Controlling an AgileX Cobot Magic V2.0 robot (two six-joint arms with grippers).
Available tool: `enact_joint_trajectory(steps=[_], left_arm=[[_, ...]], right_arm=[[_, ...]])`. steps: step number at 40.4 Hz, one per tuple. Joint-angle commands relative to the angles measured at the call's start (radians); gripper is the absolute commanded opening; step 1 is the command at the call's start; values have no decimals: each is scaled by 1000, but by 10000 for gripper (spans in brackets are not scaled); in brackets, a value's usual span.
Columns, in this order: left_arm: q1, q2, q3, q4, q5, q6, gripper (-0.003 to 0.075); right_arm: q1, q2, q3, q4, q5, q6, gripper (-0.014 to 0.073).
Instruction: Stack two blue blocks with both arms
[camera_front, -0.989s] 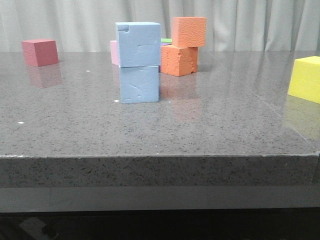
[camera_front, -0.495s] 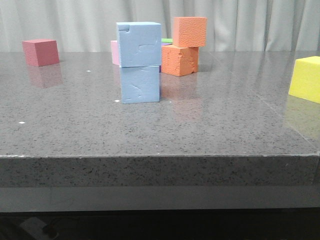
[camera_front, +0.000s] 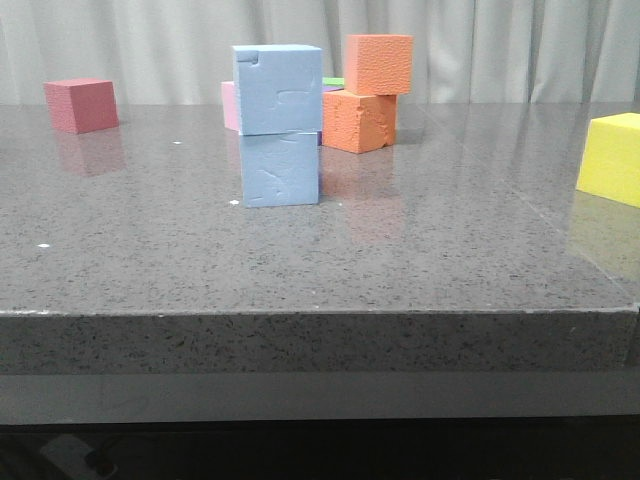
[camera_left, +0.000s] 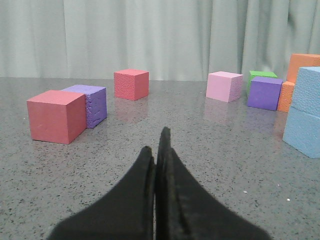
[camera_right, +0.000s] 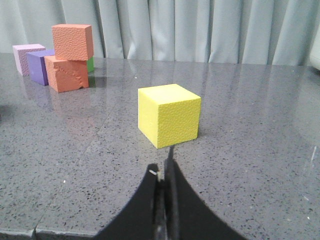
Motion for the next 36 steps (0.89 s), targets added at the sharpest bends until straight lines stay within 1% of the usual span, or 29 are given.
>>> enact_joint_trajectory(steps=[1,6,13,36], left_arm=[[-9,-16,2,-8,-82,-3,-20],[-9,-16,2,-8,-82,-3,-20],[-9,-16,2,-8,-82,-3,-20],[-9,-16,2,-8,-82,-3,-20]], right_arm=[[-8,-18,-5,-35,-95,32,-128],[-8,-18,-5,-56,-107,41,-128],[-8,-18,-5,-129,-113,156,-128],[-8,-17,-5,-126,-113,156,-128]])
